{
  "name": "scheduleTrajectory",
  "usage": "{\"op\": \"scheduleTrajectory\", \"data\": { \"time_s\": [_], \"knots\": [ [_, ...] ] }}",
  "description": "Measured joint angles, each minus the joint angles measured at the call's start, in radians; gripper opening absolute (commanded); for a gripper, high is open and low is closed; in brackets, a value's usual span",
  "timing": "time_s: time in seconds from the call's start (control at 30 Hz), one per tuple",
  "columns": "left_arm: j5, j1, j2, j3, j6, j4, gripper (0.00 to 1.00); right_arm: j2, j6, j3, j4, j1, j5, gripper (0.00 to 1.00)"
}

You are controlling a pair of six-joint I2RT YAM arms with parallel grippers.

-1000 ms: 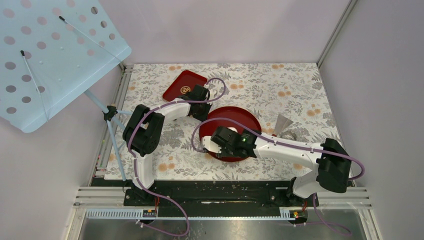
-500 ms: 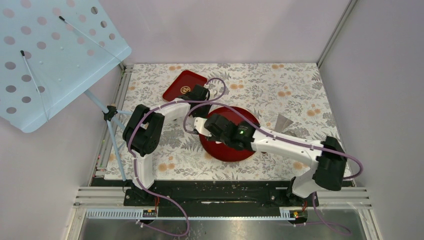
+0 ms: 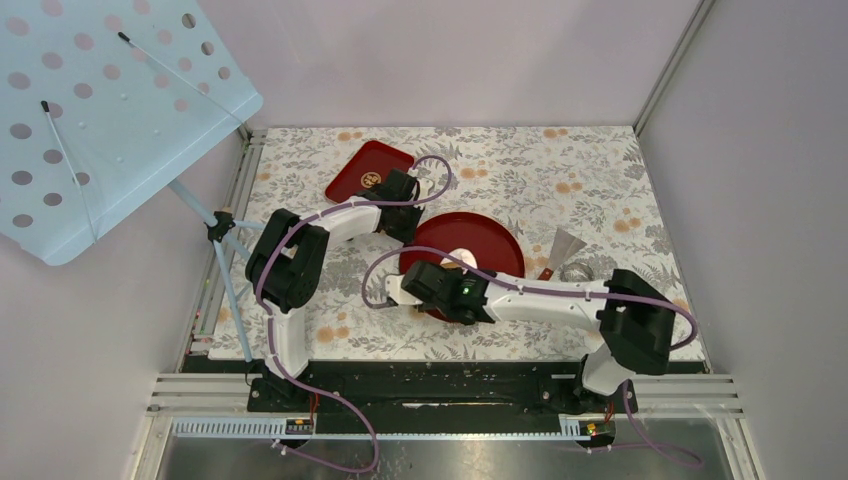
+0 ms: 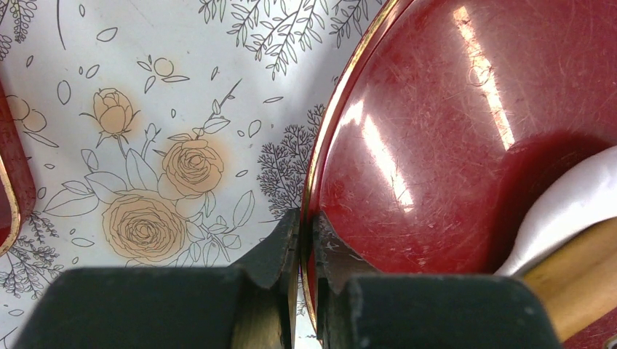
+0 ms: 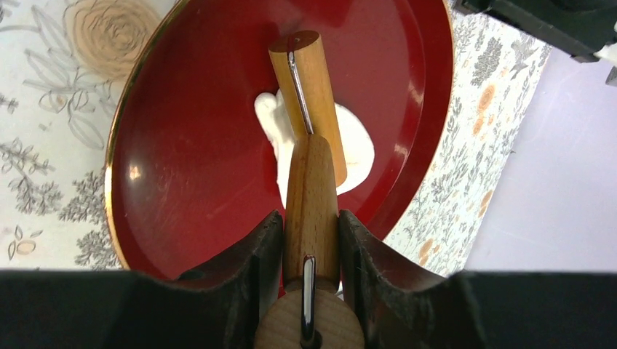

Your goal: Roll out the dumpling wrappers from the dough

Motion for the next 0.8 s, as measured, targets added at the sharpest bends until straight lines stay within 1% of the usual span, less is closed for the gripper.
{"op": "scheduleTrajectory", "data": {
  "time_s": [0.2,0.53,0.8],
  "knots": [
    [0.0,0.0,0.0,0.0,0.0,0.0,0.0,-0.082,-0.031,-0.078,-0.016,0.018,-0.031,0.0],
    [0.0,0.0,0.0,0.0,0.0,0.0,0.0,-0.134,-0.052,-0.127,-0.043,0.045,-0.039,0.0],
    [0.0,0.0,0.0,0.0,0.0,0.0,0.0,-0.191,-0.047,-0.137,-0.163,0.06,-0.093,0.0]
  ]
}}
